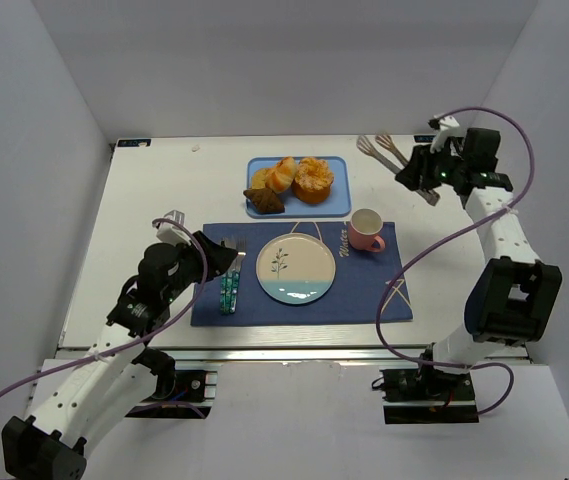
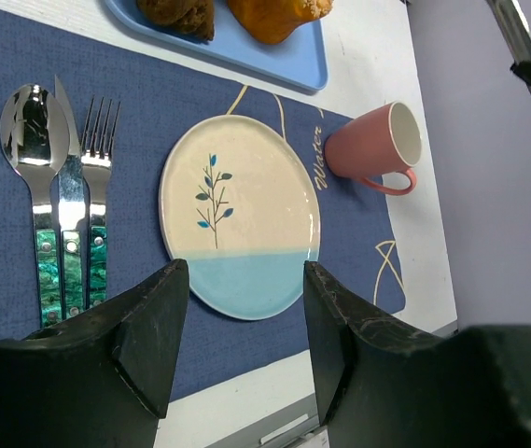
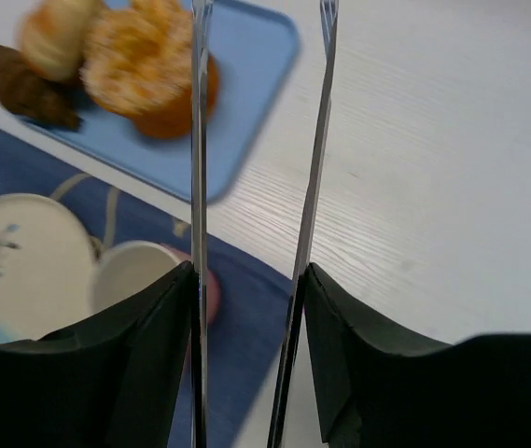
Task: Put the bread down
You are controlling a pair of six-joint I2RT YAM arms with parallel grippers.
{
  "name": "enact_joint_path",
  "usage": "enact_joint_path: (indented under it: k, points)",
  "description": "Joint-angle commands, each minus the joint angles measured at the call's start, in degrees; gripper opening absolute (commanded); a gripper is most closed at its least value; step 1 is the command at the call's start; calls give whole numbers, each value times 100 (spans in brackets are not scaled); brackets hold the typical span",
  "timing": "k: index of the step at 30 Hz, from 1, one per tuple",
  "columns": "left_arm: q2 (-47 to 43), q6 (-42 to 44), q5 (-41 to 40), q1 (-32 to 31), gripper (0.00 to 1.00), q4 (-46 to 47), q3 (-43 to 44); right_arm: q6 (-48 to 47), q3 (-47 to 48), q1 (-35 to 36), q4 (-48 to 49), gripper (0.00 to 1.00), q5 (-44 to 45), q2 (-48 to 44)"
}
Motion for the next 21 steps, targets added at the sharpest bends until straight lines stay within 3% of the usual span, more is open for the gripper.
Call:
enact_joint_path:
  k: [1,12,21]
  points:
    - [-75,62,-107,-8,62,-82,280,855,576,429,-98,55,-678,248]
    - [-233,18,-221,-8,62,-381,350,2885,1728,1545,657,54,-1075,1443]
    - [-233,18,-221,-8,62,-487,395,3668,1992,2266,711,56,-329,1883]
